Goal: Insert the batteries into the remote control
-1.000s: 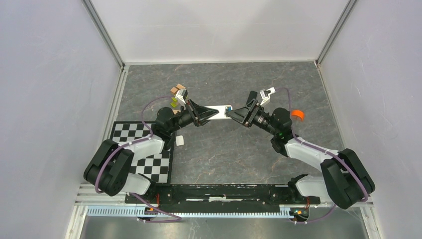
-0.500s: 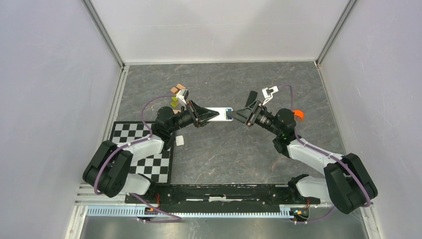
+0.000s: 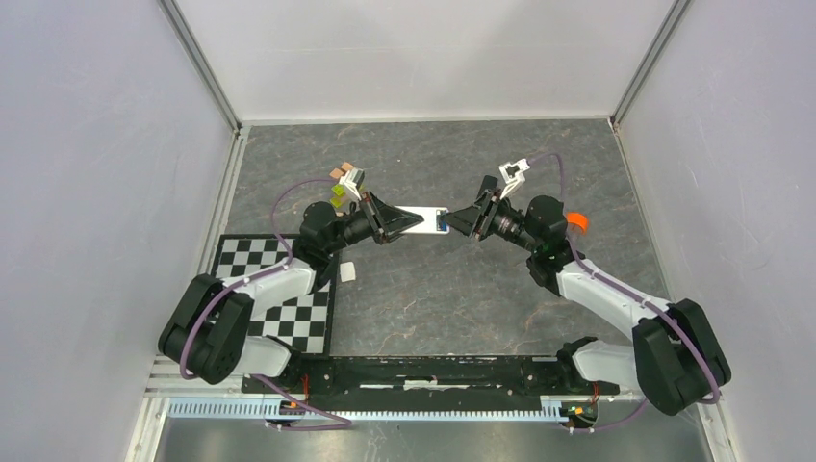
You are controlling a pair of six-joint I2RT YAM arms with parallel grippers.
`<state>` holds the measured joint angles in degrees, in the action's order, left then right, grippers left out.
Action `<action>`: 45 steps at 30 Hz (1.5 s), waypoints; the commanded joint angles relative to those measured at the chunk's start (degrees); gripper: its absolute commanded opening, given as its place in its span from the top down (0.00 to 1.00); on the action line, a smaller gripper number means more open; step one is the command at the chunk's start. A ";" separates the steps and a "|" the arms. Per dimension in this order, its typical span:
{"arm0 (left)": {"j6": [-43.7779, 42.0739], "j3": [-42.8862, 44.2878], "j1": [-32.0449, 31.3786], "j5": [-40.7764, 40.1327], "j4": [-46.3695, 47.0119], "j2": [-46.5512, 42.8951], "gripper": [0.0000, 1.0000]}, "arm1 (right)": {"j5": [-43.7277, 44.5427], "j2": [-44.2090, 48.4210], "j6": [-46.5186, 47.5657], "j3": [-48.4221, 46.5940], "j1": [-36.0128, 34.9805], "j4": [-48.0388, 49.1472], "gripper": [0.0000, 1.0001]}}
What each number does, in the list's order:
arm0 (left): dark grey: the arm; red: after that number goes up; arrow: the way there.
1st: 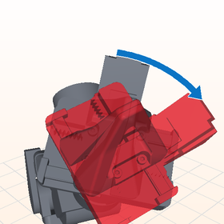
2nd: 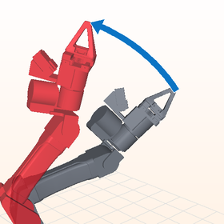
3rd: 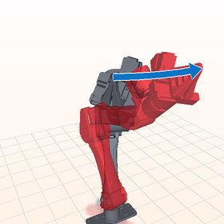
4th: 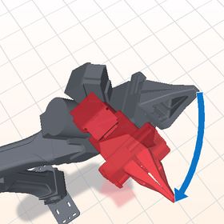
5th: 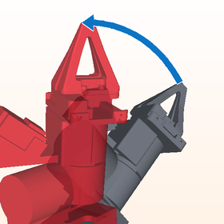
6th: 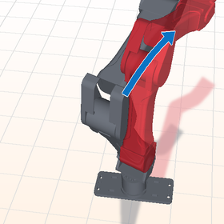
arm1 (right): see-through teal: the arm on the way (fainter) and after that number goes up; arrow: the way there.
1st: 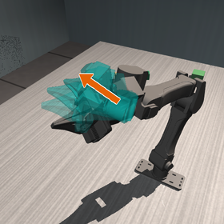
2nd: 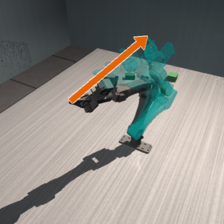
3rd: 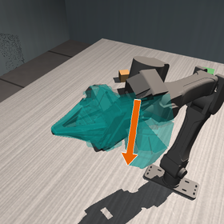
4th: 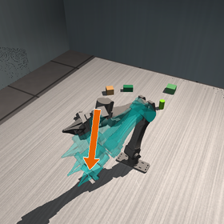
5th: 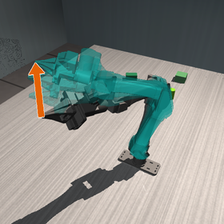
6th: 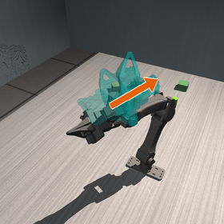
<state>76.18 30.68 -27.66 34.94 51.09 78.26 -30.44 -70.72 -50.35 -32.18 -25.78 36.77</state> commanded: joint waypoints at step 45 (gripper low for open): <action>-42.59 22.65 10.28 -30.77 -70.73 -28.64 0.98 | 4.95 -46.56 57.91 -32.44 -29.47 -0.78 0.02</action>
<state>35.92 49.52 -20.10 -0.91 -18.74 48.34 -24.08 -112.49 6.11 -56.03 -55.29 37.63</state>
